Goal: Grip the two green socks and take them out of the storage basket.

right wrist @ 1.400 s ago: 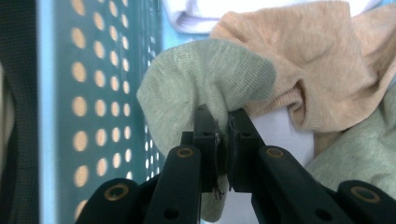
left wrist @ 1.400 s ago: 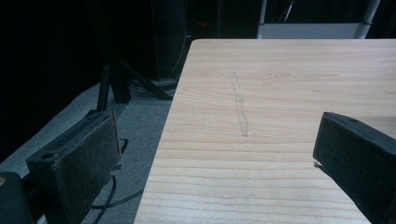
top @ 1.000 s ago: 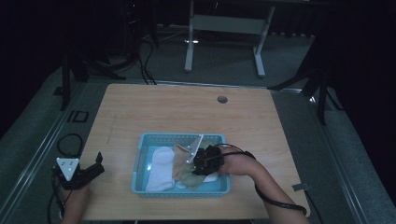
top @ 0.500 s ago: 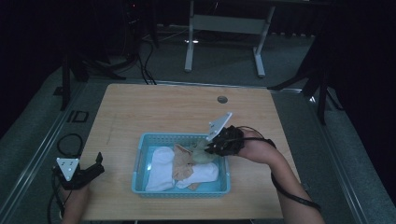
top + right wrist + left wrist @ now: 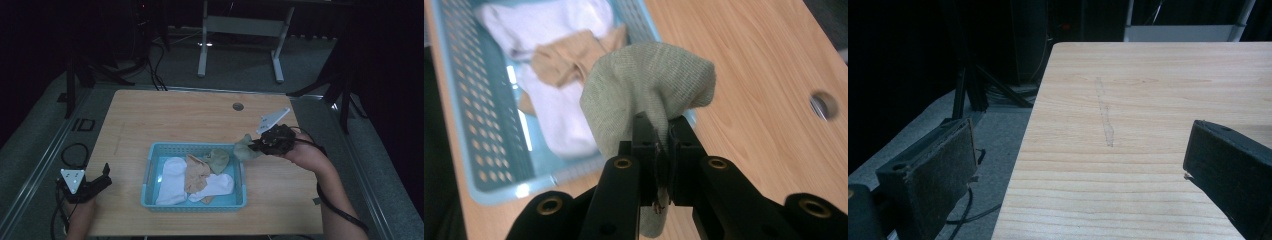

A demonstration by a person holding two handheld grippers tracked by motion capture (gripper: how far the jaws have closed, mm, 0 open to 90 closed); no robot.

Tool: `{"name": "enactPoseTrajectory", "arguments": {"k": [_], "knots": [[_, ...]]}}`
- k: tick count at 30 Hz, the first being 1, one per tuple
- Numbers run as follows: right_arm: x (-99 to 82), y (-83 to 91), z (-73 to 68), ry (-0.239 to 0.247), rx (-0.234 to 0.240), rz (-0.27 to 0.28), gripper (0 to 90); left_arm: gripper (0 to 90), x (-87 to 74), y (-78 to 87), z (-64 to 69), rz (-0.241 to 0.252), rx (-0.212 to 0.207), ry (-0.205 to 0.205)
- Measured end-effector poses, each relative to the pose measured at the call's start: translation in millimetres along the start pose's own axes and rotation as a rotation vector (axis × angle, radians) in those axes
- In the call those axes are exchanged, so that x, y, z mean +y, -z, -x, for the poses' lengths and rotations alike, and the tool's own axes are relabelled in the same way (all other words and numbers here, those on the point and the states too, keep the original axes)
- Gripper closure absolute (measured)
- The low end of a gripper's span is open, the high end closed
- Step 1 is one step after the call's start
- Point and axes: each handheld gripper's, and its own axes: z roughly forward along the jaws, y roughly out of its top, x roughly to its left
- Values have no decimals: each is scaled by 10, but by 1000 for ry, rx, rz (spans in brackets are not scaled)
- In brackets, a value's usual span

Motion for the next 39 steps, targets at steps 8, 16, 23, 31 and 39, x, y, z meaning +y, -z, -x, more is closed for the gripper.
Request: {"name": "enactPoseTrajectory", "arguments": {"k": [8, 16, 23, 31, 39], "knots": [[-398, -83, 157, -85, -24, -40, 842, 3, 1, 0, 0, -2, 1, -2], [-673, -250, 197, -132, -15, -83, 843, 4, 2, -3, 2, -5, 4, 0], [-974, -420, 239, -206, -9, -111, 839, 3, 2, -3, 3, -5, 5, 0], [-1179, -568, 266, -250, -5, -139, 831, 4, 2, -3, 5, -5, 6, -2], [-1279, -656, 263, -271, -2, -163, 768, 4, 2, -3, 5, -5, 5, -2]]}}
